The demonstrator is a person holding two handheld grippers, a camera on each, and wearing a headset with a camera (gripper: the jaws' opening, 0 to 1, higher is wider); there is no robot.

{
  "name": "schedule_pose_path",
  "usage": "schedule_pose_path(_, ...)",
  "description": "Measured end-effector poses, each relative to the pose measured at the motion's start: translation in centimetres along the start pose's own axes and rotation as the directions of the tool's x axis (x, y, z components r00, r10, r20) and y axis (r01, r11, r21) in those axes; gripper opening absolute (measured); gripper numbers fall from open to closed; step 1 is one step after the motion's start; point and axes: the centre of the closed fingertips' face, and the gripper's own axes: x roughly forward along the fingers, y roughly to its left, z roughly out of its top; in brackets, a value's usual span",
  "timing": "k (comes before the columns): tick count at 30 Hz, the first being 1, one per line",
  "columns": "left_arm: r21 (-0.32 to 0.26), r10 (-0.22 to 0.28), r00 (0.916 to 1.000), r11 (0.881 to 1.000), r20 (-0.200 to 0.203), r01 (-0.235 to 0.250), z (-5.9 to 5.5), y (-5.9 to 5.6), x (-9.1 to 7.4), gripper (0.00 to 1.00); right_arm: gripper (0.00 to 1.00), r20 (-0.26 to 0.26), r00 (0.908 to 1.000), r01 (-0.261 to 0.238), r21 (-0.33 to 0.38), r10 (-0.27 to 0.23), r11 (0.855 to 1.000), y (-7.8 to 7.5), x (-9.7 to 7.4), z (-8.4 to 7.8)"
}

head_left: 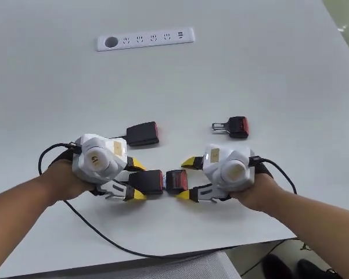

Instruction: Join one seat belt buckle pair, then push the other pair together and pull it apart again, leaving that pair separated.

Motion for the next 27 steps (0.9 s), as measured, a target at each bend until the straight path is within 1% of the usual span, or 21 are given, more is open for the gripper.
schedule_pose_path(1, 0.0, 0.001, 1.0, 1.0, 0.007, -0.001, 0.2, -0.1, -0.3, 0.53, 0.6, 0.012, 0.9998, 0.017, 0.022, -0.017, 1.0, -0.3, -0.3, 0.3)
schedule_pose_path(2, -0.007, 0.005, 0.9998, 1.0, 0.02, -0.005, 0.5, 0.0, -0.5, 0.57, 0.63, 0.015, 0.9997, 0.018, 0.03, -0.018, 0.999, -0.4, -0.4, 0.4)
schedule_pose_path(3, -0.04, 0.023, 0.9993, 0.999, 0.029, -0.022, 0.4, 0.4, -0.7, 0.62, 0.65, 0.024, 0.9996, 0.016, 0.047, -0.017, 0.999, -0.4, -0.7, 0.6)
schedule_pose_path(4, -0.055, 0.037, 0.9986, 0.998, 0.039, -0.034, 0.6, 0.7, -1.1, 0.68, 0.69, 0.033, 0.9993, 0.014, 0.054, -0.016, 0.998, -0.4, -0.8, 0.8)
schedule_pose_path(5, -0.063, 0.048, 0.9975, 0.997, 0.052, -0.045, 0.8, 0.9, -1.3, 0.72, 0.72, 0.047, 0.9987, 0.016, 0.056, -0.018, 0.998, -0.5, -1.0, 1.0)
schedule_pose_path(7, -0.086, 0.073, 0.9945, 0.994, 0.075, -0.067, 1.2, 1.2, -1.6, 0.81, 0.76, 0.056, 0.9981, 0.021, 0.063, -0.025, 0.998, -0.6, -1.3, 1.2)
schedule_pose_path(10, -0.099, 0.106, 0.9883, 0.99, 0.109, -0.096, 2.3, 1.6, -2.3, 0.85, 0.8, 0.071, 0.9968, 0.032, 0.071, -0.037, 0.997, -1.0, -1.8, 1.7)
schedule_pose_path(13, -0.112, 0.131, 0.9844, 0.987, 0.118, -0.118, 3.0, 2.0, -2.8, 0.9, 0.84, 0.079, 0.9959, 0.035, 0.09, -0.042, 0.995, -1.5, -2.2, 2.0)
schedule_pose_path(15, -0.114, 0.152, 0.9794, 0.984, 0.132, -0.138, 3.5, 2.5, -3.1, 0.93, 0.86, 0.089, 0.9945, 0.045, 0.102, -0.055, 0.994, -2.1, -2.5, 2.3)
schedule_pose_path(18, -0.113, 0.171, 0.9759, 0.981, 0.136, -0.156, 3.8, 3.2, -3.4, 0.97, 0.91, 0.103, 0.9918, 0.064, 0.119, -0.076, 0.991, -2.8, -2.9, 2.5)
schedule_pose_path(19, -0.116, 0.177, 0.9743, 0.98, 0.139, -0.162, 3.8, 3.8, -3.3, 0.97, 0.92, 0.105, 0.9908, 0.072, 0.127, -0.085, 0.989, -3.2, -3.1, 2.5)
schedule_pose_path(21, -0.132, 0.193, 0.9709, 0.976, 0.141, -0.175, 4.0, 4.5, -3.7, 0.97, 0.93, 0.11, 0.9894, 0.079, 0.14, -0.095, 0.987, -3.6, -3.3, 2.5)
schedule_pose_path(22, -0.137, 0.2, 0.9698, 0.974, 0.139, -0.181, 4.0, 4.8, -3.8, 0.98, 0.95, 0.11, 0.9887, 0.086, 0.139, -0.101, 0.987, -3.8, -3.4, 2.4)
schedule_pose_path(24, -0.143, 0.211, 0.9674, 0.971, 0.14, -0.191, 4.0, 5.4, -4.1, 1.0, 1.0, 0.107, 0.9861, 0.112, 0.142, -0.127, 0.984, -4.6, -3.6, 2.2)
schedule_pose_path(26, -0.147, 0.222, 0.9648, 0.968, 0.141, -0.201, 4.0, 6.0, -4.4, 1.0, 1.0, 0.105, 0.9847, 0.12, 0.166, -0.139, 0.979, -5.4, -4.0, 1.9)
schedule_pose_path(27, -0.148, 0.226, 0.9639, 0.967, 0.14, -0.206, 4.0, 6.3, -4.5, 1.0, 1.0, 0.105, 0.9825, 0.135, 0.172, -0.154, 0.976, -6.1, -4.3, 1.7)
